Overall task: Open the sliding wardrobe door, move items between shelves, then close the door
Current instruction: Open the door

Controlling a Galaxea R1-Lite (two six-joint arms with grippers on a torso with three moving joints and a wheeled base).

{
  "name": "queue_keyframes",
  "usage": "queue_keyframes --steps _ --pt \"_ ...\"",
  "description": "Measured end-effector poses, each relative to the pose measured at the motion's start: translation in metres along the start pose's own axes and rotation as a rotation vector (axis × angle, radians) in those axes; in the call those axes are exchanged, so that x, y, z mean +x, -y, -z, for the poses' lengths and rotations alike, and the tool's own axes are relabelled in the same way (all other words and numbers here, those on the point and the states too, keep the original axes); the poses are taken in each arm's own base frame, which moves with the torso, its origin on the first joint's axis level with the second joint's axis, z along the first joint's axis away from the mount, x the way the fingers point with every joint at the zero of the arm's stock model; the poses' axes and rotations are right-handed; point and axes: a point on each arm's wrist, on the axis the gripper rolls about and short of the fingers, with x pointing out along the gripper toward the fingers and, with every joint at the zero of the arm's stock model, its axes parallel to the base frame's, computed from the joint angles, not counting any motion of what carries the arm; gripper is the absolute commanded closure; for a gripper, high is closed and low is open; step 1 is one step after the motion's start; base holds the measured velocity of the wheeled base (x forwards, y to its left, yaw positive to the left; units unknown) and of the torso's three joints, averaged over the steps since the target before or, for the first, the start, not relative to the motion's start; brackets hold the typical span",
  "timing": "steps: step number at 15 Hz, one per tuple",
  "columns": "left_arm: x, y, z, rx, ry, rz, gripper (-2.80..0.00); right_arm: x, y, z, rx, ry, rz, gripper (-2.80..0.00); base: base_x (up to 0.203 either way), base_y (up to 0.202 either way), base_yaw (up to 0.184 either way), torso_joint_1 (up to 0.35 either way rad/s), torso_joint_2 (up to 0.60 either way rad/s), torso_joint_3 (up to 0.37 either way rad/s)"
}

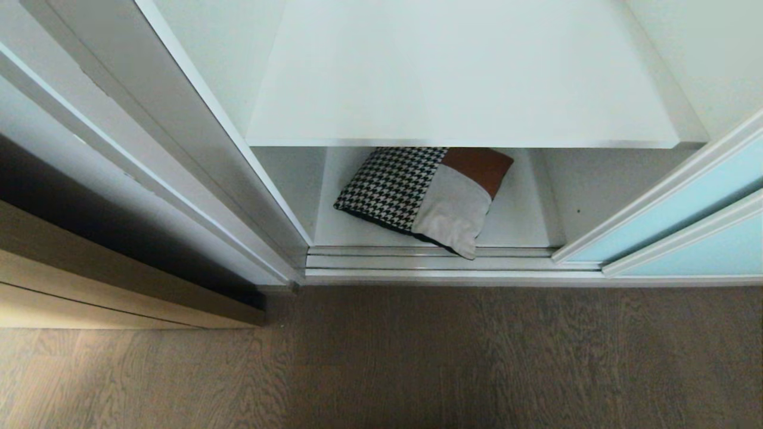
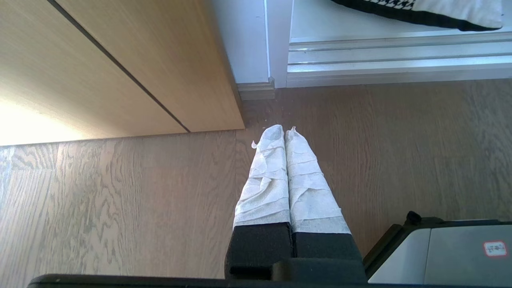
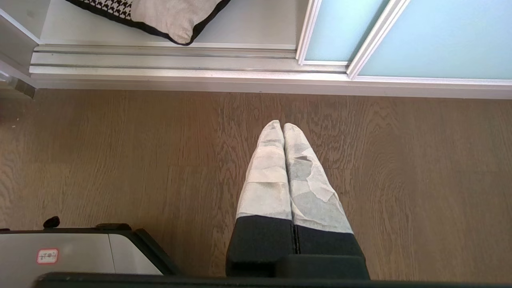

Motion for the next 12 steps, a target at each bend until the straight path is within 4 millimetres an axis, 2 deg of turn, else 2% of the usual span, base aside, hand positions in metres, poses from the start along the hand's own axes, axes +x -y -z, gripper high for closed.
queue_keyframes --steps 12 --pt "0.0000 0.0000 0.0000 0.000 0.000 0.000 0.00 0.0000 0.0000 0.0000 0.000 0.000 0.000 0.00 0.000 0.000 0.000 0.000 0.00 0.000"
